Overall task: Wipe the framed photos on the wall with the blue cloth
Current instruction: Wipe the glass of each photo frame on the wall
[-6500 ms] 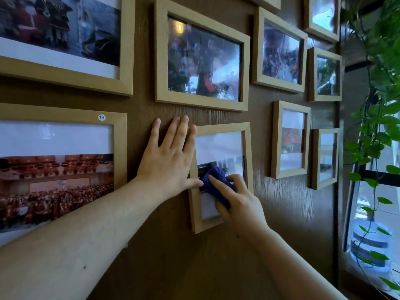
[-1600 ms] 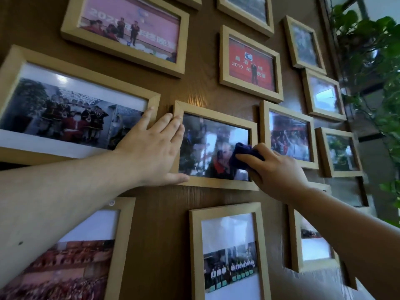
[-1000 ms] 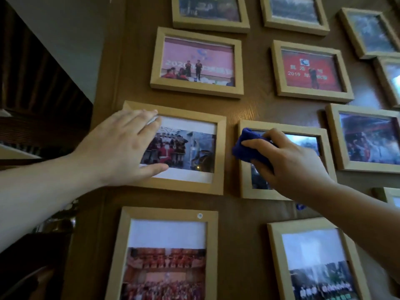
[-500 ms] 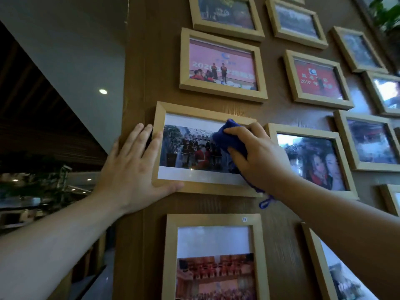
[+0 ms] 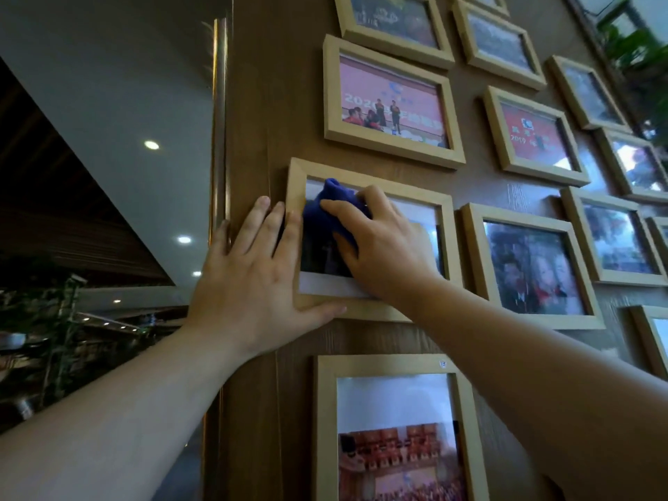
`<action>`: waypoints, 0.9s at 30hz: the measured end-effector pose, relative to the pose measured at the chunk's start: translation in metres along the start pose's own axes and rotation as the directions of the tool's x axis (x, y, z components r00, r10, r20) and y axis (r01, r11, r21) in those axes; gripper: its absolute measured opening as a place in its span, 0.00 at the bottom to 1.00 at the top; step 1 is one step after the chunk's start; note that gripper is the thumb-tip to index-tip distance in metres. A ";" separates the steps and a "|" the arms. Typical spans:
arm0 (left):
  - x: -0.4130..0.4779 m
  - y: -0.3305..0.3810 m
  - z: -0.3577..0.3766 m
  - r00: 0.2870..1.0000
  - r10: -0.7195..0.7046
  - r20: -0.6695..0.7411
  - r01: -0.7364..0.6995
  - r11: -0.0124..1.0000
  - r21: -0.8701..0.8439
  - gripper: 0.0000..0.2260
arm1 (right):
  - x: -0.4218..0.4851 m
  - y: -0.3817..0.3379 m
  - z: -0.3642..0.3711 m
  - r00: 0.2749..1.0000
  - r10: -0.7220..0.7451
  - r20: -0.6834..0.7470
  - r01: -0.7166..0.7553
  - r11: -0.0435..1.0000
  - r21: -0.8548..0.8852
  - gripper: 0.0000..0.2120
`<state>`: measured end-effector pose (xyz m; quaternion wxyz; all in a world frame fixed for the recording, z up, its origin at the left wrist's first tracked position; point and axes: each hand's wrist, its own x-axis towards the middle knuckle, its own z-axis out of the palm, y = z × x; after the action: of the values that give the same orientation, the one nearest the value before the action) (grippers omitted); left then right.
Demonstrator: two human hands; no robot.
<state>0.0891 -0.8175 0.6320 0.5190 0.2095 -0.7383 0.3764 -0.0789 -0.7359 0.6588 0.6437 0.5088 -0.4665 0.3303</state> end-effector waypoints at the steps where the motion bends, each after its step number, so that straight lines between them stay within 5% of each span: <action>1: 0.000 0.000 0.000 1.000 0.001 0.003 -0.001 1.000 0.006 0.52 | -0.003 0.007 -0.001 1.000 -0.005 0.009 0.005 1.000 -0.027 0.22; 7: -0.001 -0.001 0.002 1.000 0.001 -0.009 -0.001 1.000 -0.004 0.53 | -0.027 0.060 -0.013 0.991 0.136 -0.013 -0.135 0.966 -0.222 0.18; 12: -0.001 -0.001 0.001 1.000 -0.001 0.012 0.001 1.000 0.003 0.56 | -0.027 0.057 -0.014 0.966 0.257 -0.003 -0.253 0.950 -0.184 0.19; 22: -0.001 -0.001 0.002 1.000 0.000 -0.015 0.000 1.000 0.000 0.56 | -0.021 -0.002 -0.024 0.955 -0.231 0.187 0.234 0.972 0.003 0.21; 27: 0.000 -0.001 0.001 1.000 -0.003 0.001 0.003 1.000 0.010 0.57 | -0.048 0.054 -0.040 0.940 -0.193 0.281 0.239 0.961 -0.139 0.19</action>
<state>0.0887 -0.8190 0.6321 0.5181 0.2136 -0.7363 0.3793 -0.1331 -0.6811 0.6310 0.6493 0.5394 -0.5162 0.1452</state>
